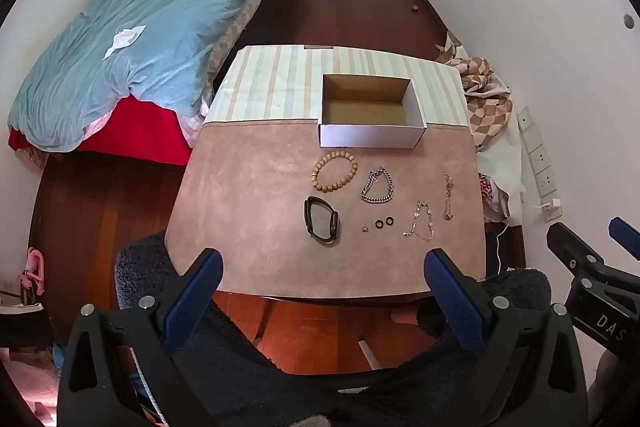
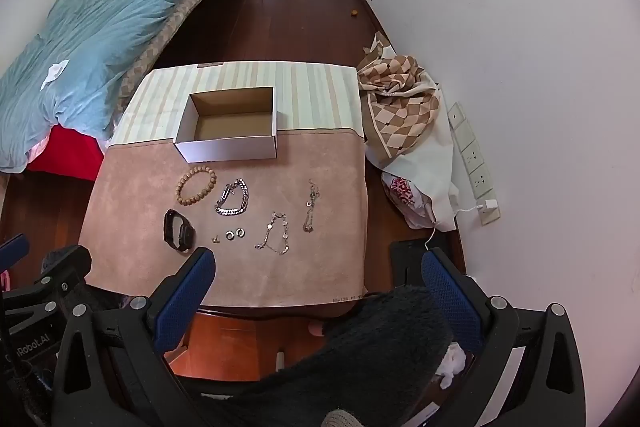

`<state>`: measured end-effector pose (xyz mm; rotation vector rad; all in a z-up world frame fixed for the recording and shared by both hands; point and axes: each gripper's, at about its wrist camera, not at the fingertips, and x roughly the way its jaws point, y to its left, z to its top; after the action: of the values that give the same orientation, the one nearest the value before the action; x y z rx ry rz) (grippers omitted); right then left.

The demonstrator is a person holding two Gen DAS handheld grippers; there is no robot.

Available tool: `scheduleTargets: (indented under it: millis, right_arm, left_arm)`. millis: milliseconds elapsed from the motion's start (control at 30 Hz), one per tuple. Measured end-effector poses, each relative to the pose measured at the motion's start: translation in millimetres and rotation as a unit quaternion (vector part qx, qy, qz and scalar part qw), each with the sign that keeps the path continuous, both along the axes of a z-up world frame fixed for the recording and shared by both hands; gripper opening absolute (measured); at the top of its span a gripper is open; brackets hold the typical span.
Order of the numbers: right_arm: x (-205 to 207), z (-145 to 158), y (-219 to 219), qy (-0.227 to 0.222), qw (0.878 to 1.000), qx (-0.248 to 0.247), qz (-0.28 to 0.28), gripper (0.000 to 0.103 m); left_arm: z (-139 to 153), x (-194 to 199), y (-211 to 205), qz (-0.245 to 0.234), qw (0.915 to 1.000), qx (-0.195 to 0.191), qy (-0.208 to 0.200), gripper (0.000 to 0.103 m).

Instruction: Organize jewelry

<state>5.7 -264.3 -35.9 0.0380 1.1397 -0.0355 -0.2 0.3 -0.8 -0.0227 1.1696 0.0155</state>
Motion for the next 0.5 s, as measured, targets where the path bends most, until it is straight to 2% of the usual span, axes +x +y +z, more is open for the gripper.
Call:
scheduleTargets:
  millis: [500]
  right_arm:
    - [0.0, 2.3, 3.0, 0.0, 1.0, -0.005, 0.0, 0.103]
  left_arm:
    - [2.8, -1.7, -0.1, -0.004, 1.0, -0.002, 0.003, 0.103]
